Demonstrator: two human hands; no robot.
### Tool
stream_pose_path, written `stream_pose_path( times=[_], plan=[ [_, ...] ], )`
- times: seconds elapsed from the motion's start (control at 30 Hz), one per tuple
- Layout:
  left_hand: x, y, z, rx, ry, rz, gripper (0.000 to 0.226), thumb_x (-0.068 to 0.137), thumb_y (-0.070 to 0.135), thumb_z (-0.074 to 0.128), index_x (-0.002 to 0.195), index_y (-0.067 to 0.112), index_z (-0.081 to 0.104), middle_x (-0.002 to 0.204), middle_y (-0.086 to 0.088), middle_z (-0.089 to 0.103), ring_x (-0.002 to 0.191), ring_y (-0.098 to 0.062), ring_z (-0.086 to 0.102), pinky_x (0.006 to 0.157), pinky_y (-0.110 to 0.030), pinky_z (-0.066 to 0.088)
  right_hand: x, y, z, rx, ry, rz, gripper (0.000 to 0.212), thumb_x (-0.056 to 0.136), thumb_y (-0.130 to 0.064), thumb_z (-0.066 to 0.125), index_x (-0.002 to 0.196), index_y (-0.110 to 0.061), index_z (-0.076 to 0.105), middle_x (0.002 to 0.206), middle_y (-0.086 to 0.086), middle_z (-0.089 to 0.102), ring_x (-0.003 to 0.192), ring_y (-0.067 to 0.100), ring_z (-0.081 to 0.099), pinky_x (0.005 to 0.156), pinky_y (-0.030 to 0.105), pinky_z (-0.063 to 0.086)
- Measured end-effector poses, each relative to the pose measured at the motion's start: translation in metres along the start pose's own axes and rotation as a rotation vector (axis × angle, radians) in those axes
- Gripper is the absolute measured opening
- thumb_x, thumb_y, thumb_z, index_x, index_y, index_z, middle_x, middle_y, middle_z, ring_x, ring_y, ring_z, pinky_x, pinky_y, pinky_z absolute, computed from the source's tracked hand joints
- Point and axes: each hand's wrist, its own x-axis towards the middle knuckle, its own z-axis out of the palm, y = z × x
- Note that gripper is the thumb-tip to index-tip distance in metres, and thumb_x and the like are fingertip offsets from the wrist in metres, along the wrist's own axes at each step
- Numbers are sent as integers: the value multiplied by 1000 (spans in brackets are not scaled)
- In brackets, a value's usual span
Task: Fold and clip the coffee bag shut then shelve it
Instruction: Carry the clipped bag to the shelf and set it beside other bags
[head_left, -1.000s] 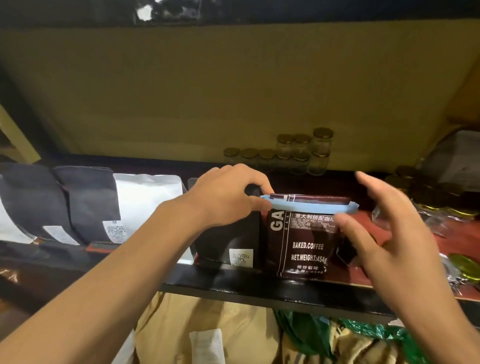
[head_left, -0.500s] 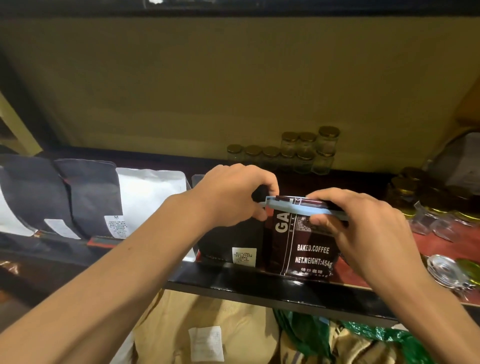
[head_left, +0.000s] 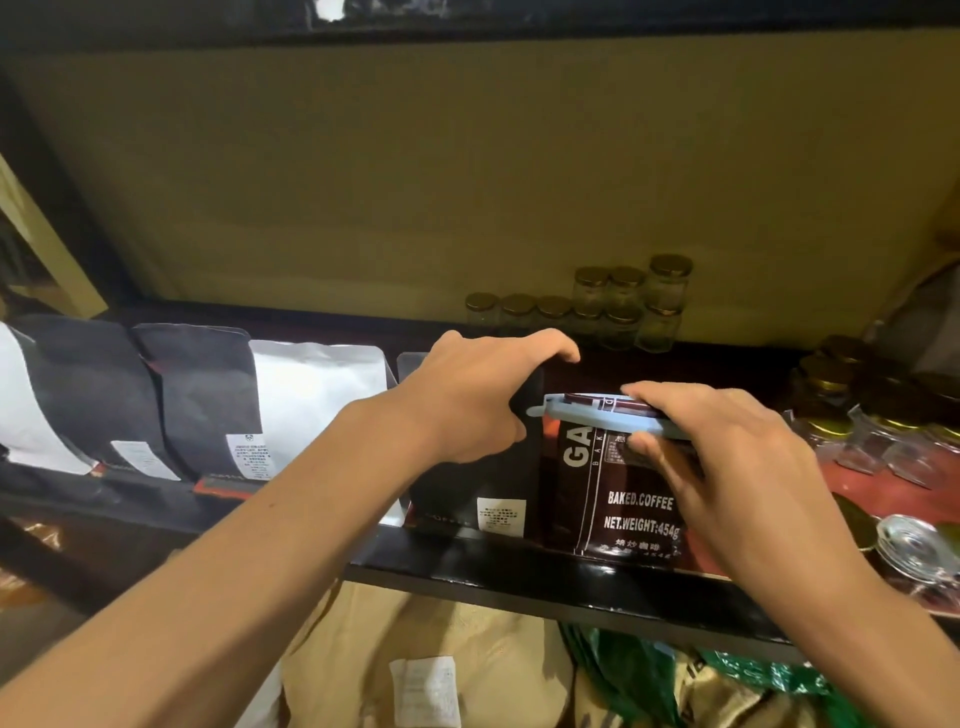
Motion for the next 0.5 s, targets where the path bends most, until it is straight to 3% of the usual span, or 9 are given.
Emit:
stream_pose_path(
  times=[0.13,0.3,0.5],
  plan=[
    [1,-2,7,53,43,57,84,81,5,72,142,40,27,129,7,60,121,-22,51,97,-45,31,-6,-2,1,-32,-15,9,49,85,-42,59,132,-27,54,117,-6,68,107,14,58,85,26,42],
    [-5,-7,10,90,58,84,85,80,12,75,144,41,27,124,5,56,119,-21,46,98,-46,30,-3,-5,-10,-60,-88,-18,57,86,-47,59,138,-29,47,125,-6,64,114,13,55,94,30,43],
    [-29,-11,3,280,95,147,96,81,32,75,152,37,10,156,-5,24,143,-25,14,116,-50,7,12,-15,-28,-68,-202,-25,73,85,-48,63,148,-27,32,142,-4,53,127,15,50,106,38,42]
  ],
)
